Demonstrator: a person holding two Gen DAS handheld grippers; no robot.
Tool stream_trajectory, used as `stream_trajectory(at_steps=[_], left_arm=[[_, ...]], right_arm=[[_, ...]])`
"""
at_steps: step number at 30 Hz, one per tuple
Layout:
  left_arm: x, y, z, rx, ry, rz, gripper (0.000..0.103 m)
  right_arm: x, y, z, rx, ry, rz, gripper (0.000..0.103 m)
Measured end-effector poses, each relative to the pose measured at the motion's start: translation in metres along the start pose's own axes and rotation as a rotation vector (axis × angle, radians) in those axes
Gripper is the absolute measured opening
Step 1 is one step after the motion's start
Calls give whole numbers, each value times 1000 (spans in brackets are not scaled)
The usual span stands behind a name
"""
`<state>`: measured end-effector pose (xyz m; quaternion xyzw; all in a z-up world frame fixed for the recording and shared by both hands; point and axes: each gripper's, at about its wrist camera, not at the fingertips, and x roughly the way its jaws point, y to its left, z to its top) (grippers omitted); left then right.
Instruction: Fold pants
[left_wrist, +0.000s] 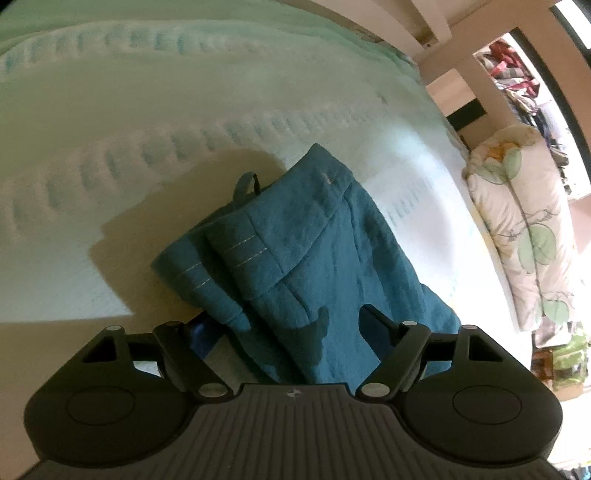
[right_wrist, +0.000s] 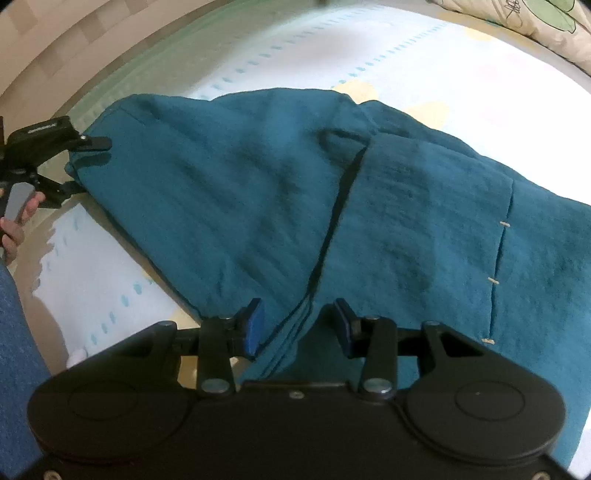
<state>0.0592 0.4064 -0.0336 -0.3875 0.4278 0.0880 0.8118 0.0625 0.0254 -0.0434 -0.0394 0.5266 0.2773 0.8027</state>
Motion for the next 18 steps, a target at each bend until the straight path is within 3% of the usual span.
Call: stream_trajectory(at_steps=[4,6,7,8,11,18], left_arm=[[2,-8,1,23,23,54,70],[3,-11,5,10,24,75,51],[2,-10,6,1,23,70,29],[2,-8,7,-15,24,46,14],[-8,-17,7,2,-21,-6,6],[-50,-107,5,393,-116,6,6]], right_arm=[[-1,-2,2,10,-21,21,52],[0,-2,3,10,-27,22,52],[0,-2,4,13,-31,24,52],[0,-3,4,17,-33,27,52],[1,-6,5,29,-40,33,52],[-4,-21,4,75,-67,41,52]])
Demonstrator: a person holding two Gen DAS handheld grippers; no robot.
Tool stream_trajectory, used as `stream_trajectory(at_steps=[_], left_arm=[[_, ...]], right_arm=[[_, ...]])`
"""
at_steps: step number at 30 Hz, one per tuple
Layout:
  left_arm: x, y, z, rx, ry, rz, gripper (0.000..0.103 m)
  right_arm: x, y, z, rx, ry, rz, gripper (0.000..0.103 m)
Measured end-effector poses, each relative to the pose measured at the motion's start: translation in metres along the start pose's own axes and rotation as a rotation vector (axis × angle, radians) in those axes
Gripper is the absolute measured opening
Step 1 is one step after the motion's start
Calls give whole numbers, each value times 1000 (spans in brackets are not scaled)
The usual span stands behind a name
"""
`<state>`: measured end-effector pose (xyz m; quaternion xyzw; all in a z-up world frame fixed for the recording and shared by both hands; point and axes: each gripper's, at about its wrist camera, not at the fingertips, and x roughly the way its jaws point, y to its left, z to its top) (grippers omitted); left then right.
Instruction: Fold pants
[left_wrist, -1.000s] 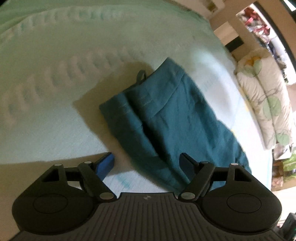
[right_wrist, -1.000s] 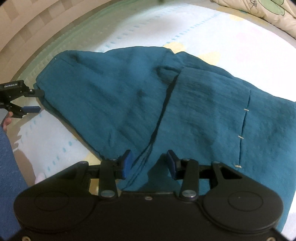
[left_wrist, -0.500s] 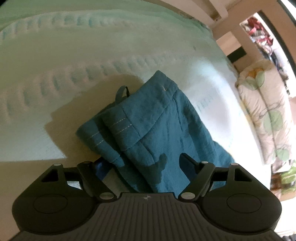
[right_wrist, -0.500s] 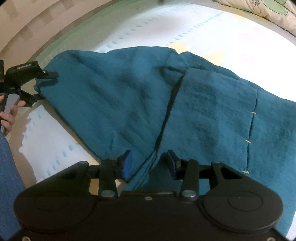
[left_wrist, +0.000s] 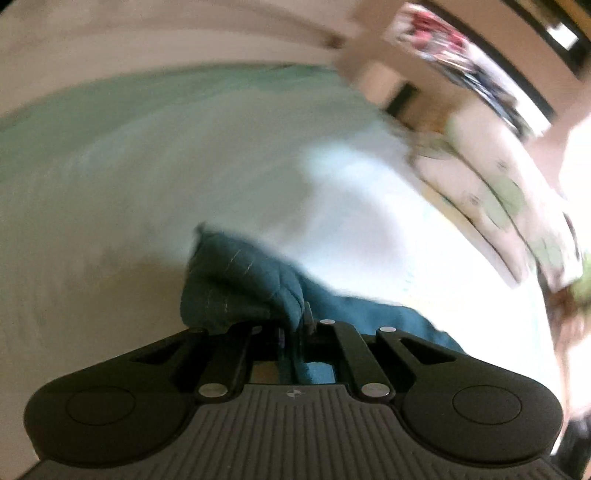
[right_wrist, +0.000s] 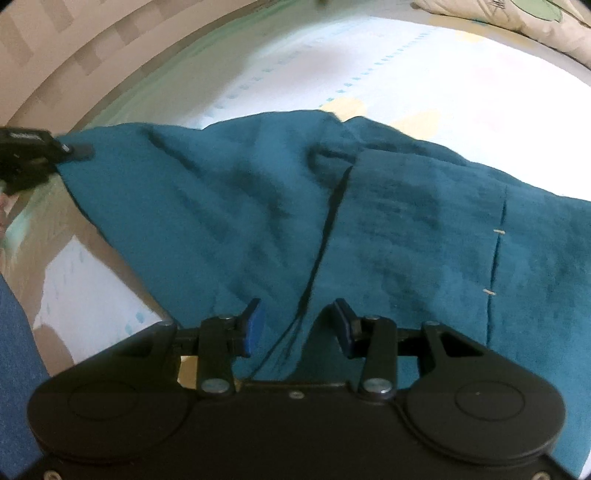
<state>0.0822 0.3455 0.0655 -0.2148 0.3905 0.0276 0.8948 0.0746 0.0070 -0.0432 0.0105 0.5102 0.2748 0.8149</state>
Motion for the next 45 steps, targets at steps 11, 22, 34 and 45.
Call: stream_trajectory(at_steps=[11,22,34,45], left_arm=[[-23,-187,-4,447,17,-233,6],[75,-298,-153,619,389,-327,11],[37,-291,-156,574,385,-434,30],[29,-276,-128,418,244,-519,31]], right_arm=[[-30,-50,-7,137,-87,-14,52],[-61,-131,-31,312,-76,-114,51],[-70,-143,-32,283,-16,-189,51],[-117,-176,-39,450,-128,-263,53]])
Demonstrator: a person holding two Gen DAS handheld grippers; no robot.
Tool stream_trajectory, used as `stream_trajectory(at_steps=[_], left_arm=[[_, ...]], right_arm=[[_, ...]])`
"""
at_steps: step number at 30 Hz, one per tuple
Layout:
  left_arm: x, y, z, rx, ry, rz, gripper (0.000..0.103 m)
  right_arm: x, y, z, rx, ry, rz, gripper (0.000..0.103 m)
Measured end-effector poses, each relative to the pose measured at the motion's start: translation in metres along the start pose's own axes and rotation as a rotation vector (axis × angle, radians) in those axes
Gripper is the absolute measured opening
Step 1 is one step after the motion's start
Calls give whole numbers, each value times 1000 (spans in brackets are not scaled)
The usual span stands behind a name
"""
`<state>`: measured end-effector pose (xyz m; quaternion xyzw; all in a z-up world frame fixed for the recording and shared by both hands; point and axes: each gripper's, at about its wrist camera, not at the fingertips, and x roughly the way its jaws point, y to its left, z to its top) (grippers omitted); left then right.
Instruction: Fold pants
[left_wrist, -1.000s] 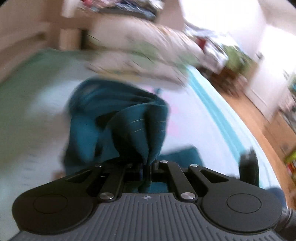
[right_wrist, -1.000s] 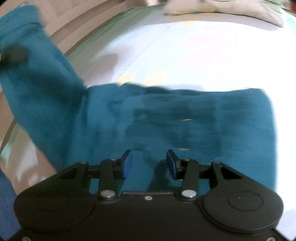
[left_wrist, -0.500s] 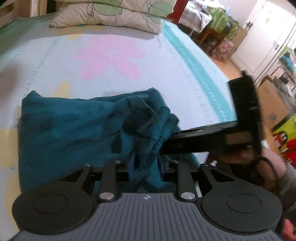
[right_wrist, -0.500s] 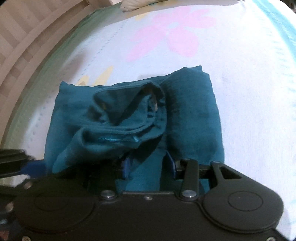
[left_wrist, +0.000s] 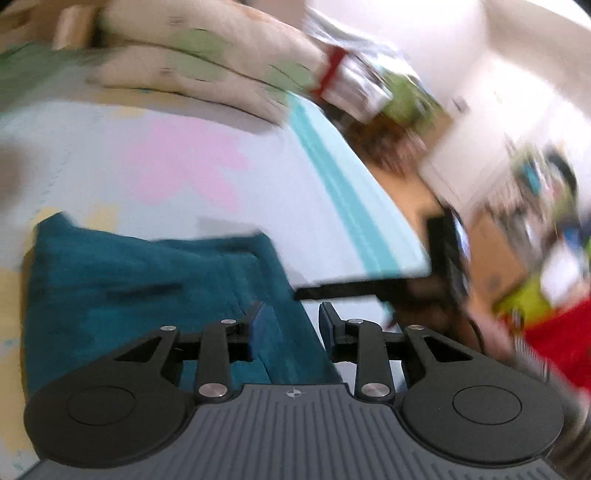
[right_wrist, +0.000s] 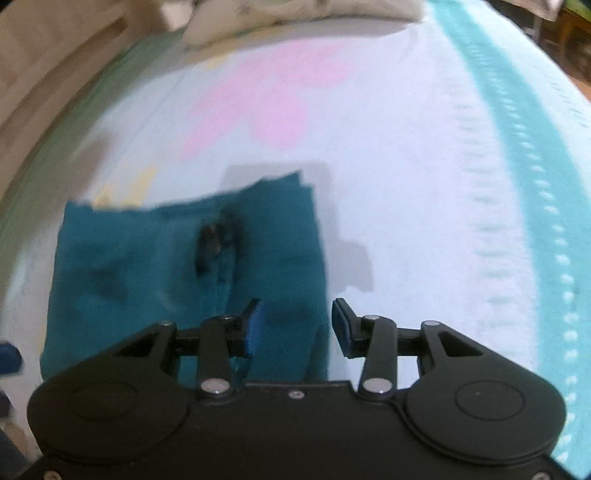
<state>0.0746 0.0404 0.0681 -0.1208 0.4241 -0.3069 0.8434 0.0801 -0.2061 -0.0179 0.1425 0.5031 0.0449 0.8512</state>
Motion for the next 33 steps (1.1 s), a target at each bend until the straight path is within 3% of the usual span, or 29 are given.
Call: stream_trajectory(at_steps=[3,6,8,11,14,20,33], left_arm=[[11,29,7,-122,15,106,32],[38,51,3,-158,138,262,32],[58,61,-4,-180,216,321,32],[81,67,-15,-208,302,301,32],[102,60,-24,-130,364,368,32],[114,35,-27,-1,347,423,32],[100,46,-28,-46,337,414,33]], right_arm=[[-11,-6,-2,74,-51,105,59],[-9,2,-2,102,-74,178,64],[-4,11,-3,92,-61,210,65],[10,22,-6,65,-21,219,65],[25,30,-11,50,27,207,65],[41,36,-20,40,76,191,70],[49,44,-27,24,80,195,74]])
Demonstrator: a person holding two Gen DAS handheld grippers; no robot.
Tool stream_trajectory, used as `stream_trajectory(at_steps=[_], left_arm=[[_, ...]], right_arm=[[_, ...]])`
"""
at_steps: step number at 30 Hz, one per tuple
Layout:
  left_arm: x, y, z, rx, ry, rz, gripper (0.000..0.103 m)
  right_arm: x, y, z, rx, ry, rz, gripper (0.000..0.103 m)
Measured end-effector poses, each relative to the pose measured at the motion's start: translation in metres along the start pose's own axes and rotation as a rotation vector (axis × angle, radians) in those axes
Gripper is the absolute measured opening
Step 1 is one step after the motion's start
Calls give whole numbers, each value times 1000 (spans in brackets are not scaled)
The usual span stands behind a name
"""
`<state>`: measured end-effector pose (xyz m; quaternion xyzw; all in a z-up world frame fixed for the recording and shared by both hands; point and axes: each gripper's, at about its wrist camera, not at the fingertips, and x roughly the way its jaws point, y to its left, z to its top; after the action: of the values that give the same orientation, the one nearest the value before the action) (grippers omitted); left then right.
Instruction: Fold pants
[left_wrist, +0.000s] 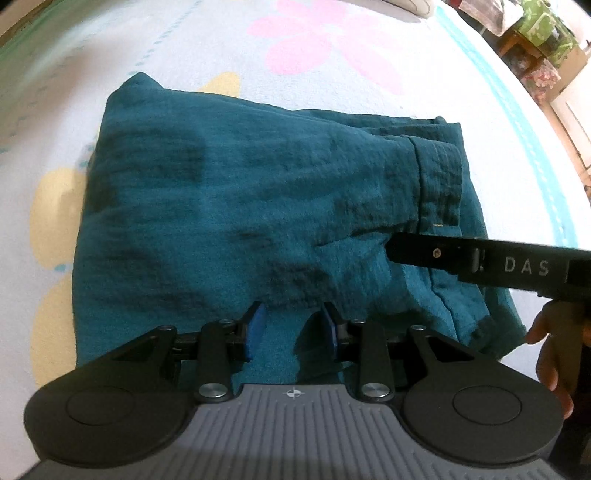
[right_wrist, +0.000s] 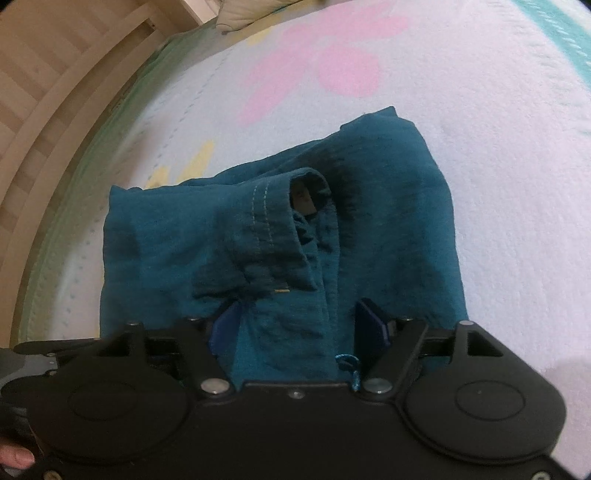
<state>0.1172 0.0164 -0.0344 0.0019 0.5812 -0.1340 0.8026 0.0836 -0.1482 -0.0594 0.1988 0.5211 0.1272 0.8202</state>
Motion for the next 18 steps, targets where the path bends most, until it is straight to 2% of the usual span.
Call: stream_trajectory(at_steps=[3,5,6,8,11,13,15,17,18], left_arm=[[-10,11,-3,-24,-1,-14,33],[-16,18,-2,-63,-27,-22,33],[-21,23,-1,-92,-52,-19,33],[-33,39,0,-176,-113,1,33],[-41,69,-1,-333,-149,6,33],[-43,88,-4,-434,-146,-19,33],[-44,103,-7,-518,-142,-44,33],[-46,113,-10,-565,-155,-56,33],[-48,117,-11,-575,-162,-52,33]], right_arm=[[0,3,-1,-25,-1,0,72],[-2,3,-1,-29,-5,0,58],[-4,3,-1,-29,-9,-3,56],[-9,3,-1,-35,-21,5,43],[-19,10,-2,-74,-46,1,37],[-23,12,-3,-91,-61,3,38],[-22,9,-3,-76,-55,2,44],[-17,0,-1,-9,-33,-8,61],[-13,-4,0,26,-19,-2,63]])
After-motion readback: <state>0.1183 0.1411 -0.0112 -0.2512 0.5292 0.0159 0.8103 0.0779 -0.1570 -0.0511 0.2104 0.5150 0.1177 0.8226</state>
